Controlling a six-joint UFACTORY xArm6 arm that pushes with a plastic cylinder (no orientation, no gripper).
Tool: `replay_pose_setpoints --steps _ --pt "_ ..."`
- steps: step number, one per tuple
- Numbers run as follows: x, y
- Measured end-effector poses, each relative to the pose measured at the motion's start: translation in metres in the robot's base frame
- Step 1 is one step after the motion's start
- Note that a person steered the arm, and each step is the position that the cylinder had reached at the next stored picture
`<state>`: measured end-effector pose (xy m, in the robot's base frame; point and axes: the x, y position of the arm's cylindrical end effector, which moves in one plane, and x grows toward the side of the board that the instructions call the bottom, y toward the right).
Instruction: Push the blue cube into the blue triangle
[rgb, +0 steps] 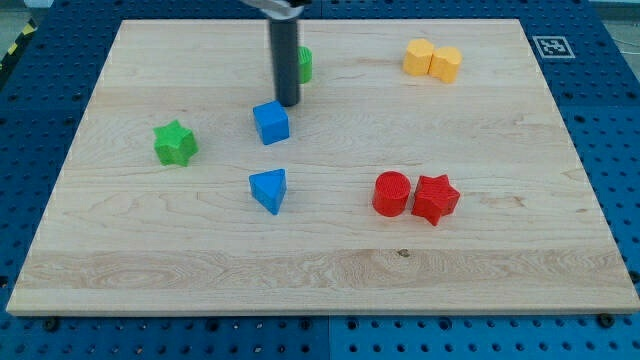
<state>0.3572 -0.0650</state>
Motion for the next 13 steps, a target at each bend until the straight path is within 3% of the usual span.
replay_pose_setpoints --steps 6,8,13 --pt "0.066 0.004" --pt "0.075 -0.026" --pt "0.091 -0.018"
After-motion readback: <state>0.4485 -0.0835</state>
